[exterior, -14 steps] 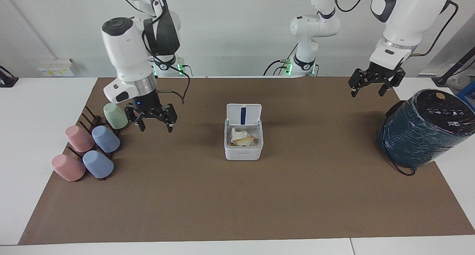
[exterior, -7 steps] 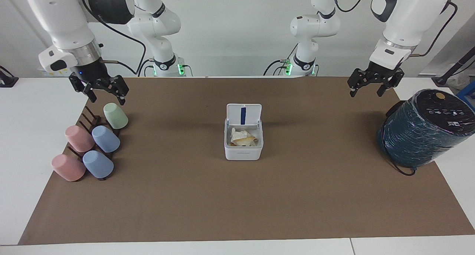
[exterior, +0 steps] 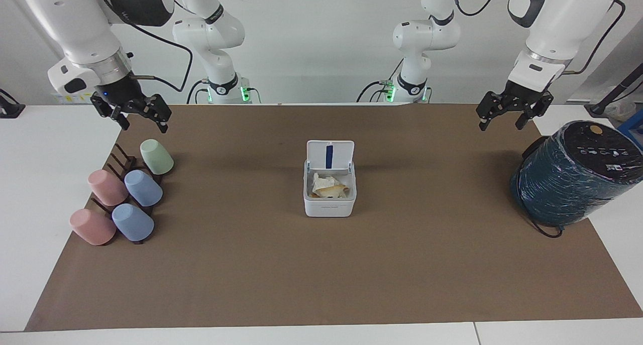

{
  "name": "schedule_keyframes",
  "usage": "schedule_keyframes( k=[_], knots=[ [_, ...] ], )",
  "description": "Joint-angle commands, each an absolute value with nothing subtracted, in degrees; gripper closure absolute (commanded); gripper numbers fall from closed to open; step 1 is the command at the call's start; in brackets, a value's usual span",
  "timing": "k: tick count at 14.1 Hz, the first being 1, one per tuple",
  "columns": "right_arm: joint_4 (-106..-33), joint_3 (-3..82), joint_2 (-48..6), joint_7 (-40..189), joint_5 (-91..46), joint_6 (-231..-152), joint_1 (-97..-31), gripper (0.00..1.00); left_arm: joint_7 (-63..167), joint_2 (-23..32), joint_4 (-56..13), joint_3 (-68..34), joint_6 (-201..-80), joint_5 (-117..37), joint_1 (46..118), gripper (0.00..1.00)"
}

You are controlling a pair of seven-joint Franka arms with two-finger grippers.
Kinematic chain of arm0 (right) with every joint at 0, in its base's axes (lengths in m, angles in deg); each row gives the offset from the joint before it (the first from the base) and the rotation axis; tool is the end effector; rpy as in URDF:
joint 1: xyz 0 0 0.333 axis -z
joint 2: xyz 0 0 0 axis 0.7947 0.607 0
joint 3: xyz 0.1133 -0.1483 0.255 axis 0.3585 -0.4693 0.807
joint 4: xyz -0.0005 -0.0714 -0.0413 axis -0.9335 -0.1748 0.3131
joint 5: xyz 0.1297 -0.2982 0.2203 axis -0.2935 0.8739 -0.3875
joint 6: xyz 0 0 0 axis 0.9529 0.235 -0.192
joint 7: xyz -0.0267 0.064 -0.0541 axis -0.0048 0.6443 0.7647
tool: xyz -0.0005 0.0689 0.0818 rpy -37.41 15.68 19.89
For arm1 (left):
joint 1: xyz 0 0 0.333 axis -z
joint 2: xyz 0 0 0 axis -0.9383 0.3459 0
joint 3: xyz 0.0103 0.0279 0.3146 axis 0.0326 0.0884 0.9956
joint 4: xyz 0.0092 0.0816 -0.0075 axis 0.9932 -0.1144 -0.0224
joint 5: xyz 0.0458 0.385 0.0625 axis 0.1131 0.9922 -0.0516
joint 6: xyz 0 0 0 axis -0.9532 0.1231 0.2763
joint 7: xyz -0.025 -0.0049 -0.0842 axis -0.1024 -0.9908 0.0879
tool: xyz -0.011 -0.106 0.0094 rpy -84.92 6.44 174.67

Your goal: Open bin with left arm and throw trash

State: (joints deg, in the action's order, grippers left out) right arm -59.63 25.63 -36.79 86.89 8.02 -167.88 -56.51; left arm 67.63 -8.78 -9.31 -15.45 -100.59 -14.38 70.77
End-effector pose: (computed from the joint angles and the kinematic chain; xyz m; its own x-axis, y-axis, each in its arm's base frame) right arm 0.5552 -0.0249 0.6046 0.9929 -0.1191 0.0052 -0.1191 -0.9929 0.0018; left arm 0.5481 -0.0261 0.6119 0.9952 -0.0521 0.0832 -0.0515 -0.9986 -0.0090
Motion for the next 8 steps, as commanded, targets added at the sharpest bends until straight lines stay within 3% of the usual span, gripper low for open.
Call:
schedule_keyframes(
  k=[1,8],
  knots=[
    [-58.8,26.7,-37.3,86.7,6.6,-165.6,-55.3,0.0,68.3,-8.3,-8.2,-15.6,-99.6,-15.2,70.2,0.0],
    [-57.7,26.7,-37.2,86.3,9.5,-164.2,-55.6,0.0,68.3,-8.3,-8.3,-15.6,-99.7,-15.2,70.3,0.0]
  ],
)
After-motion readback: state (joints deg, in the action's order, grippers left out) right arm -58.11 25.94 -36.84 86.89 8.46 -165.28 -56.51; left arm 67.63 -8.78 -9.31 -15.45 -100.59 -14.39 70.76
